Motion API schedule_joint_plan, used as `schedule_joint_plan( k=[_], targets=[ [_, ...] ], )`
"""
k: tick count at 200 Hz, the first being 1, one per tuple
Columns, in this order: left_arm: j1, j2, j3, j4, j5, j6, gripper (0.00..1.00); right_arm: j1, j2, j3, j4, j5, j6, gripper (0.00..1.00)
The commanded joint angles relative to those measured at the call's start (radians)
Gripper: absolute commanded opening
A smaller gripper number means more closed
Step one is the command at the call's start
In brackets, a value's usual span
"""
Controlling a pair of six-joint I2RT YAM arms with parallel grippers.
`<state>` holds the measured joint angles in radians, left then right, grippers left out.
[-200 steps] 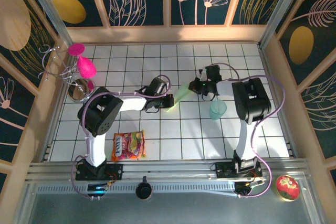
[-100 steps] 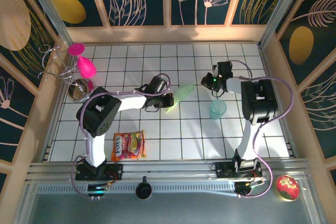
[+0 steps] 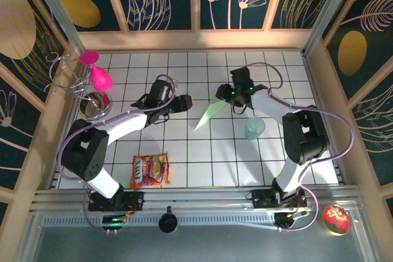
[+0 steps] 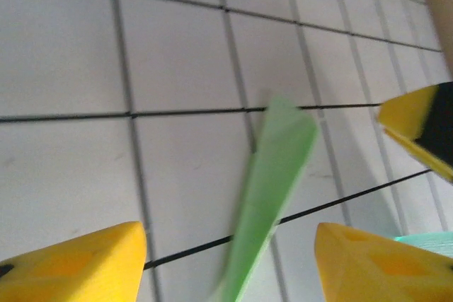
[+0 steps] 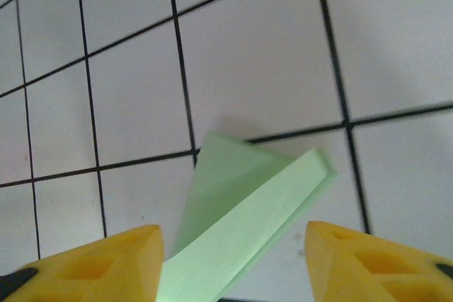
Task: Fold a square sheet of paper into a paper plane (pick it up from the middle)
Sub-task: Turn over the paper plane at the center of the table.
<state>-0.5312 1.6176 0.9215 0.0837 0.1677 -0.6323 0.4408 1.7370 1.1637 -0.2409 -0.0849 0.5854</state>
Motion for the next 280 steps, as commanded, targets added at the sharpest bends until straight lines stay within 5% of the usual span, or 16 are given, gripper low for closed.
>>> schedule_joint_plan(
  k=[1,69,127,280],
  targets=[
    [0.024,-0.044,-0.092,0.045,-0.037,0.002,0.73,0.071,0.027,0.060,-0.120,0.146,0.117,0.60],
    [0.060,-0.160,-0.256,0.095,-0.089,0.065,0.98,0.224,0.182,0.194,-0.219,0.315,0.344,0.64],
    [0.063,-0.186,-0.310,0.125,-0.081,0.080,0.99,0.252,0.235,0.238,-0.311,0.413,0.455,0.63],
    [0.062,-0.197,-0.343,0.143,-0.057,0.095,0.99,0.282,0.228,0.234,-0.392,0.446,0.578,0.35]
  ],
)
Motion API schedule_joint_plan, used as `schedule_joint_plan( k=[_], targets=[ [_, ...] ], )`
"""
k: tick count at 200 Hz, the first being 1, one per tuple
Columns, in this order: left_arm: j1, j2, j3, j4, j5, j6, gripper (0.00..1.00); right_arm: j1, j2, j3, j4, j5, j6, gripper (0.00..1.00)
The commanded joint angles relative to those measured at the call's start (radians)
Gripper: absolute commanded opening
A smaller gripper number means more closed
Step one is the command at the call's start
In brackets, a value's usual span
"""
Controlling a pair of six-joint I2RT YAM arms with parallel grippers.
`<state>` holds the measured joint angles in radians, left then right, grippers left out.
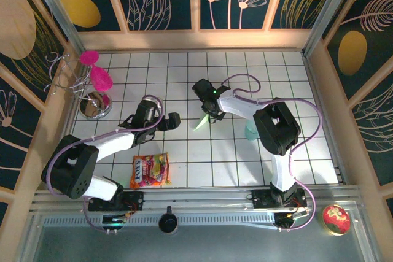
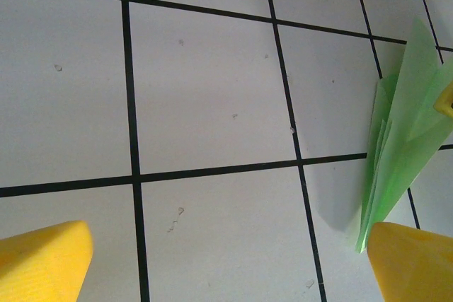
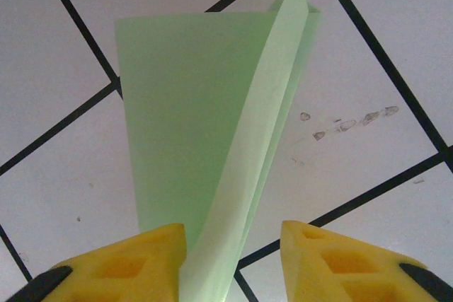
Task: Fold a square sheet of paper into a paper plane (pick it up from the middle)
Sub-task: Turn over the paper plane at the center of the table.
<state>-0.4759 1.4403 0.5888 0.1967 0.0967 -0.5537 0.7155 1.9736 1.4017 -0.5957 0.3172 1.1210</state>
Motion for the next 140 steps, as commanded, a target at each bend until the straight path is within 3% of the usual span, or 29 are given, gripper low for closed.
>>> schedule_joint_plan(
  k=[1,41,76,105,140],
  targets=[
    [0.007,-0.019,-0.010,0.030,0.015,0.017,0.99,0.007,-0.009,-0.004,-0.037,0.045,0.043,0.34],
    [0.006,-0.017,-0.017,0.038,0.017,0.012,0.99,0.006,-0.003,-0.009,-0.042,0.069,0.068,0.20],
    [0.006,-0.030,-0.020,0.038,0.010,-0.010,0.99,0.005,-0.016,-0.007,-0.027,0.109,0.043,0.00],
    [0.007,-0.051,-0.026,0.052,0.006,-0.048,0.99,0.006,-0.055,-0.025,0.052,0.121,-0.055,0.00],
    [0.009,-0.092,-0.030,0.058,0.000,-0.108,0.99,0.006,-0.160,-0.105,0.272,-0.002,-0.287,0.00]
  ],
)
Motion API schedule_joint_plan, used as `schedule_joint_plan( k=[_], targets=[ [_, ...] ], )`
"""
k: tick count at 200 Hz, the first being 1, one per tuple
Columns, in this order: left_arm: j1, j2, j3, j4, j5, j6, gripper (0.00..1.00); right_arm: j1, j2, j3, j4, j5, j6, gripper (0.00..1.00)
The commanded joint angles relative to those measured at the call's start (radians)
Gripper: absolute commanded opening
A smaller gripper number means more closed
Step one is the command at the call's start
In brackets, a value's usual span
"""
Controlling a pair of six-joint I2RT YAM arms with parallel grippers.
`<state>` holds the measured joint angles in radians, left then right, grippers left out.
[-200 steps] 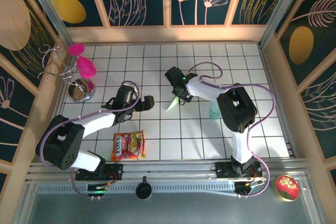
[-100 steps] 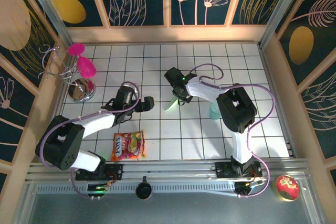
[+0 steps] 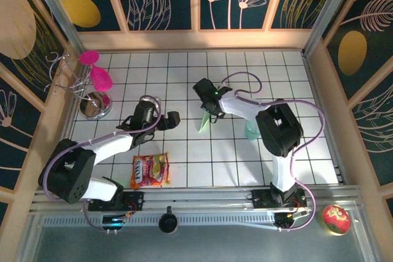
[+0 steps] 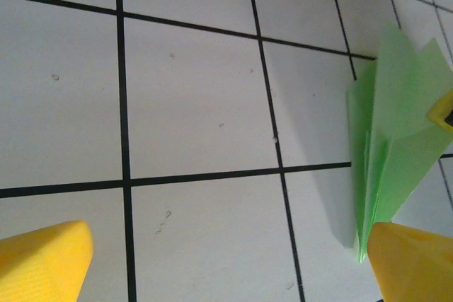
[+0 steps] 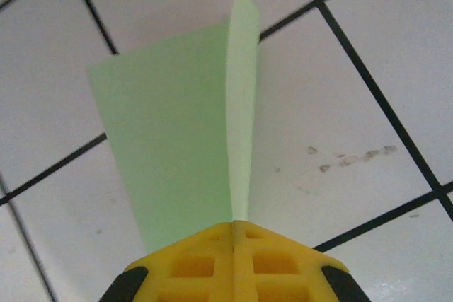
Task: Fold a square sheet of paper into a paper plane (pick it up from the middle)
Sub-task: Turn over the paper plane at the center of the table.
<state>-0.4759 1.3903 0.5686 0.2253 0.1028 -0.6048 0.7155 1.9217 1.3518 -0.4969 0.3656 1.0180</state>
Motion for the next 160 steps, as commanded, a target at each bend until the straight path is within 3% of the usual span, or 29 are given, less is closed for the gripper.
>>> schedule_joint_plan(
  k=[1,35,99,116,160],
  targets=[
    [0.009,-0.043,-0.010,0.030,-0.007,-0.059,0.99,0.006,-0.110,-0.056,0.183,-0.053,-0.191,0.00],
    [0.017,-0.082,-0.009,0.024,-0.042,-0.104,0.99,-0.005,-0.202,-0.193,0.448,-0.323,-0.341,0.00],
    [0.017,-0.129,-0.025,0.039,-0.055,-0.201,0.96,-0.101,-0.177,-0.414,0.855,-0.767,-0.328,0.00],
    [0.016,-0.104,-0.013,0.056,-0.021,-0.214,0.93,-0.137,-0.157,-0.461,0.942,-0.832,-0.301,0.00],
    [0.017,0.013,0.042,0.083,0.089,-0.241,0.84,-0.201,-0.110,-0.516,0.976,-0.874,-0.307,0.00]
  ],
)
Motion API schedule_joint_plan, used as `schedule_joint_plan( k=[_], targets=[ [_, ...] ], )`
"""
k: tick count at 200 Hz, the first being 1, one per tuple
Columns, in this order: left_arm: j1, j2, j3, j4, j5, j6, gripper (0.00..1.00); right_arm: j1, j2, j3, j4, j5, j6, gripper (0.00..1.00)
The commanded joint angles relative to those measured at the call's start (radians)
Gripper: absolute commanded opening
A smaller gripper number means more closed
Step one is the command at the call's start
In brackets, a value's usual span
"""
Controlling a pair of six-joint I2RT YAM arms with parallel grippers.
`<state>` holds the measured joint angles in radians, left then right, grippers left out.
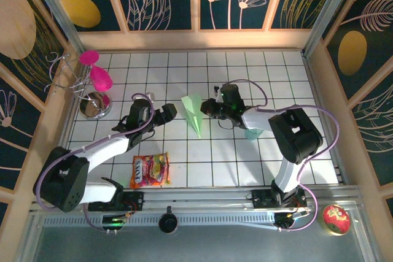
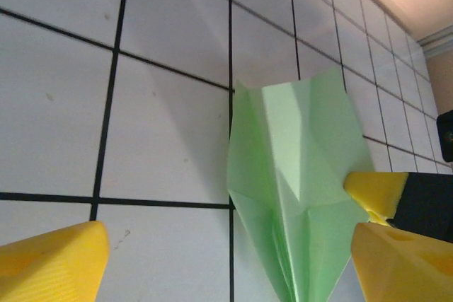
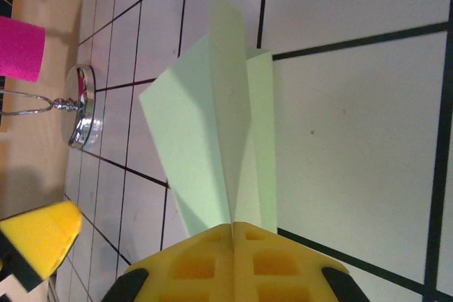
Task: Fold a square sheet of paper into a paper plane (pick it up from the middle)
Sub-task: Turn over the paper plane at the center of the table.
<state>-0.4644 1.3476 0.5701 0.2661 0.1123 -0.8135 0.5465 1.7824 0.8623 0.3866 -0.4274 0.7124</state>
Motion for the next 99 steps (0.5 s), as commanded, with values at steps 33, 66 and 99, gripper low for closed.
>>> schedule_joint_plan(
  k=[33,66,99],
  targets=[
    [0.006,0.154,0.057,0.093,0.175,-0.083,0.74,-0.060,0.047,-0.036,0.062,-0.064,-0.035,0.00],
    [0.001,0.240,0.079,0.150,0.235,-0.128,0.65,-0.081,0.042,-0.039,0.024,-0.063,-0.086,0.00],
    [-0.016,0.328,0.159,0.129,0.273,-0.131,0.61,-0.093,0.043,-0.025,-0.015,-0.059,-0.132,0.00]
  ],
)
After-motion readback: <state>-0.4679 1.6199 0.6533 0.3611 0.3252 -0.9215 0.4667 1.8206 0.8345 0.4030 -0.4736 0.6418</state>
